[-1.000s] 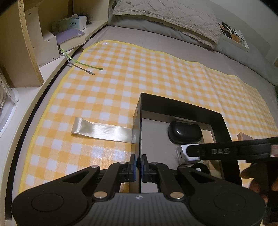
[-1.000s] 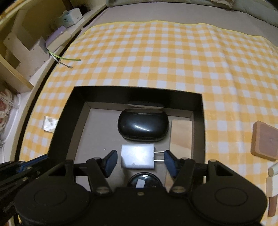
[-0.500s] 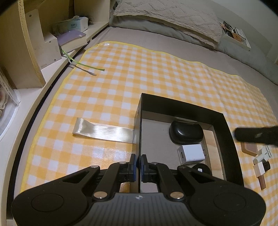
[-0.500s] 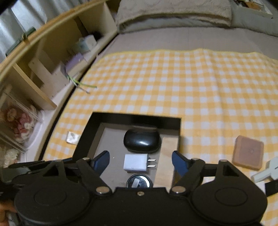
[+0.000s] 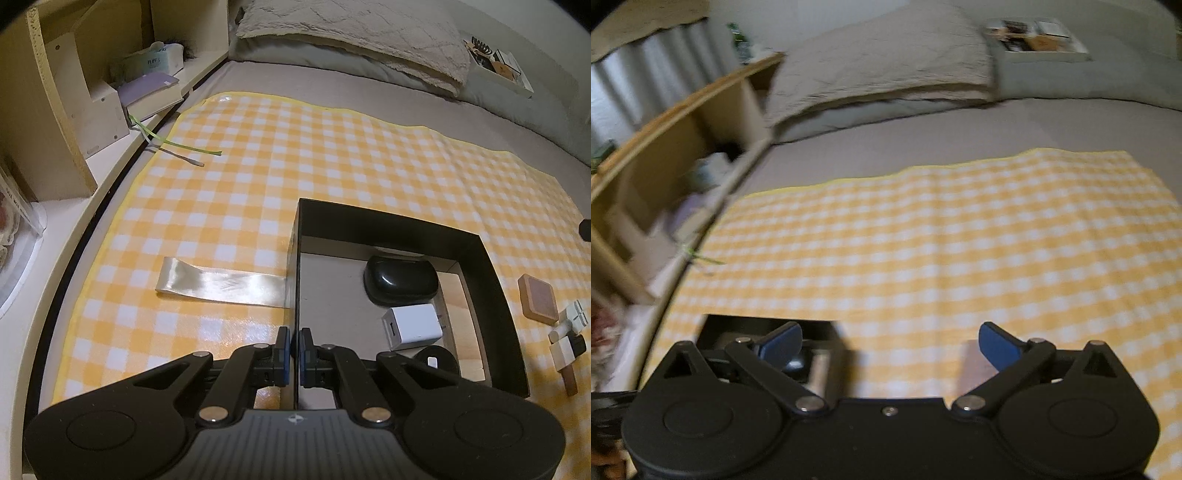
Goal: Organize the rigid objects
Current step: 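Move the right gripper to the pink square pad and close on it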
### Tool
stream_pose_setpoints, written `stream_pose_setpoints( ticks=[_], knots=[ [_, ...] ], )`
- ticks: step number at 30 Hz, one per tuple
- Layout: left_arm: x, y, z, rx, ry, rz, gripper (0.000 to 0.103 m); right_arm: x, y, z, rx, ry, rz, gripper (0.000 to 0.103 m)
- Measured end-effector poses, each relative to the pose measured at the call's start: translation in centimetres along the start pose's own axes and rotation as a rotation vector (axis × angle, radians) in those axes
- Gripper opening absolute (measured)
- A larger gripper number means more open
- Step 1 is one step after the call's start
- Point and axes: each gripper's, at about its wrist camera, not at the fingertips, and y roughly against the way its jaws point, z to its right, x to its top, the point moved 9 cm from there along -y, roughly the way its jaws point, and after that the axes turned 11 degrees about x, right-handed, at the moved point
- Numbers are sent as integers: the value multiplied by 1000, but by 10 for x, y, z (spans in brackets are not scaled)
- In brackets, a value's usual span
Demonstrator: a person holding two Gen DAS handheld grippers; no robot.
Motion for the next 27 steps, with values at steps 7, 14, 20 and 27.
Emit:
stream_pose_setpoints(
  ticks=[7,14,20,27],
  knots=[
    [0,0,1,4,-6,4,5,-4,-31,70,-114,-94,-84,103],
    [-1,0,3,5,-17,3,5,-28,-79,103,-191,-132,-260,102],
    [-3,-1,3,9,-37,11,5,-47,-107,111,-254,-124,-357,97],
    [-6,0,2,2,-52,13,5,-51,-118,114,-310,-94,-383,89]
  ],
)
